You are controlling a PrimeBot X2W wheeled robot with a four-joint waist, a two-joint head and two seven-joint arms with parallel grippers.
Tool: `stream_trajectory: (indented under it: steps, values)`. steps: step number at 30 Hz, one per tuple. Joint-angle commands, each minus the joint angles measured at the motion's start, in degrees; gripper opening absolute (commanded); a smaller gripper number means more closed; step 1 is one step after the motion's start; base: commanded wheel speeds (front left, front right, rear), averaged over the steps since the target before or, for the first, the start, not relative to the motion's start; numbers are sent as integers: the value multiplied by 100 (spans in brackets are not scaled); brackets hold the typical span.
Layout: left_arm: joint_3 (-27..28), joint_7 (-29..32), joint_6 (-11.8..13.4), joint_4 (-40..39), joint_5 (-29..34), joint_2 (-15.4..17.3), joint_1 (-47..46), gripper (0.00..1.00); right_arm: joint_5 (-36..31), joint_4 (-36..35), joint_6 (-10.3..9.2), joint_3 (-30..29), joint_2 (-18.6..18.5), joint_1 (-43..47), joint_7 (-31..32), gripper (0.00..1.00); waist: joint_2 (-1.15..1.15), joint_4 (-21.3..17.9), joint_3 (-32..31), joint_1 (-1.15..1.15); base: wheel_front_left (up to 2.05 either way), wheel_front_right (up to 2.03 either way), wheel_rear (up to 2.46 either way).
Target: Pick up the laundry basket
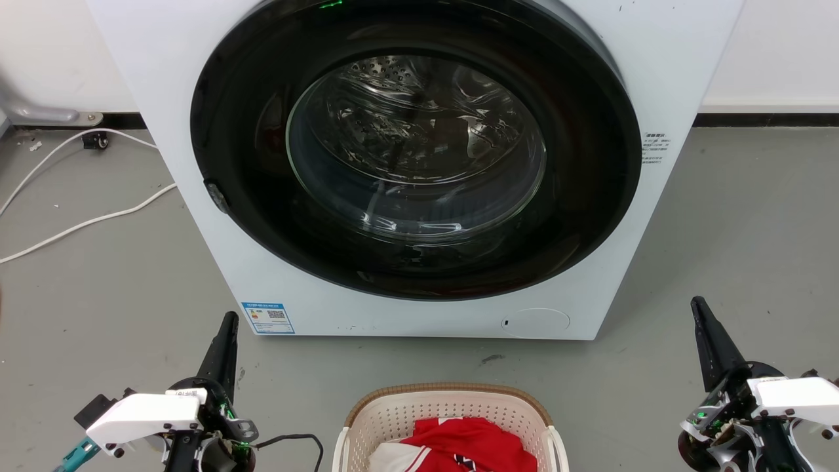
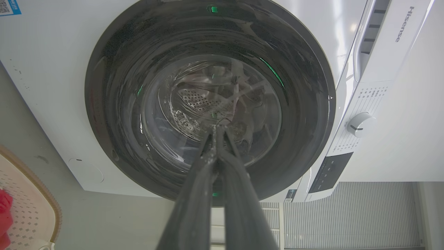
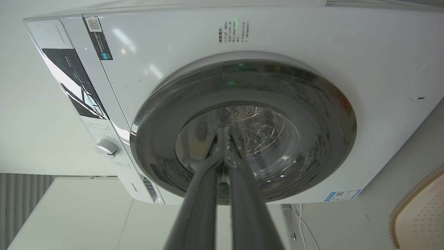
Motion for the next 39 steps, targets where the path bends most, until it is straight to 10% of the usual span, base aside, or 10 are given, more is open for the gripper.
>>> stream_trajectory:
  steps: [1, 27, 28, 39]
  values:
    - [12, 6, -14, -4, 8, -7, -39, 0, 21, 2, 0, 6, -18, -75, -1, 0, 0, 0, 0, 0, 0, 0, 0]
    - [12, 6, -14, -4, 8, -7, -39, 0, 21, 2, 0, 7, -18, -75, -1, 0, 0, 0, 0, 0, 0, 0, 0]
    - [-2, -3, 1, 17, 0, -1, 8, 100, -2, 15, 0, 0, 2, 10, -1, 100, 0, 0, 0, 0, 0, 0, 0]
    - [11, -226, 2, -19, 375, -12, 139, 100, -434, 6, 0, 9, 10, 179, -225, 100, 0, -5, 4, 0, 0, 0, 0]
